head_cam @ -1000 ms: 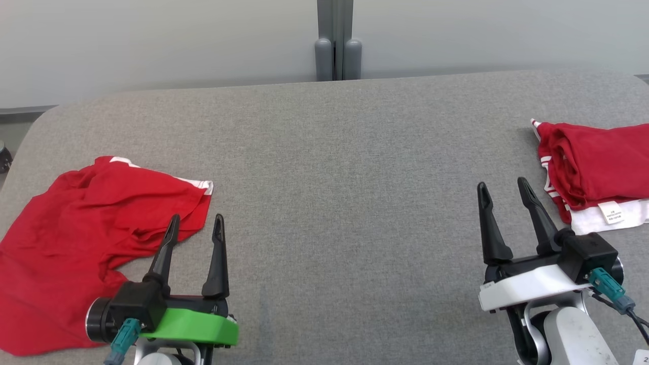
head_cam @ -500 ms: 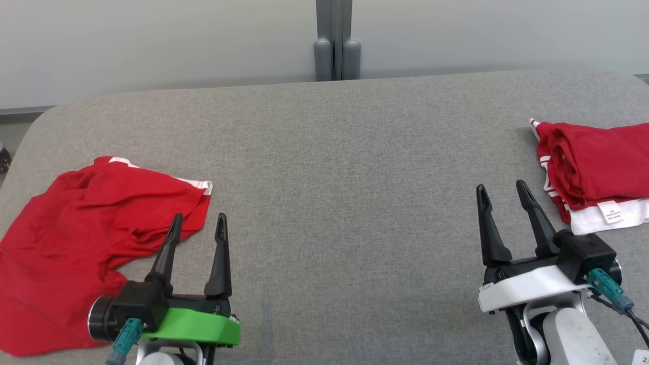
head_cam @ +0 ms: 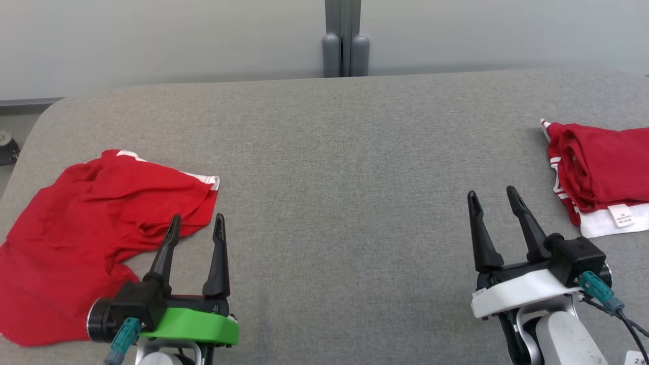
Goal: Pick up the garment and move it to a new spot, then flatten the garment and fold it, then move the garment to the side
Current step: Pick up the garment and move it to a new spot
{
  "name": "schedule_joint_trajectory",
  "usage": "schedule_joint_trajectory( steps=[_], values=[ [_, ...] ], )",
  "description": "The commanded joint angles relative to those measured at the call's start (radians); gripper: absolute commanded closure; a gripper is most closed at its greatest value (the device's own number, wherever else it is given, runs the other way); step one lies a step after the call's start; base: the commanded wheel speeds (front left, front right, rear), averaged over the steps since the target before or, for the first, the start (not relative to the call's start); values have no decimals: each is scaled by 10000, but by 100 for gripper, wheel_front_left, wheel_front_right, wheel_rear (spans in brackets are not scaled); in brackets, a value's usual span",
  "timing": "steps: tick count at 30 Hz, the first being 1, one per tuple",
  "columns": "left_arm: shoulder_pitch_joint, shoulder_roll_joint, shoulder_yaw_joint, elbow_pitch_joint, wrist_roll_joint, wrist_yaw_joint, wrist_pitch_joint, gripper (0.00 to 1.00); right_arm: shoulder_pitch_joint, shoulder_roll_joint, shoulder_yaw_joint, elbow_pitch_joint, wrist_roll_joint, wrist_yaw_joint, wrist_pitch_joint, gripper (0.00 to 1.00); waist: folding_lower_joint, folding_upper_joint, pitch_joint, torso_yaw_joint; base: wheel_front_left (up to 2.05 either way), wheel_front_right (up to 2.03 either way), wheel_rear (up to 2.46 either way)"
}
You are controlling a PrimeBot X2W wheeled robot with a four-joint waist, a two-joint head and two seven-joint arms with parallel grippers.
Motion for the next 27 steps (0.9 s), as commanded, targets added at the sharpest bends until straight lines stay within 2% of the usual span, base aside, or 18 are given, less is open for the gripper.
schedule_joint_trajectory(
  steps=[1,19,27],
  values=[
    [-57,17,80,38,-32,47,-2,0,84,-3,70,39,-35,-4,-25,0,1,0,48,237,0,0,0],
    [142,15,834,261,-175,376,-2,0,-252,-17,1203,708,60,-2,-25,0,1,0,73,2828,0,0,0],
    [230,14,1089,269,-235,424,-2,0,-344,-50,1440,876,159,-4,-25,0,1,0,122,3474,0,0,0]
  ],
)
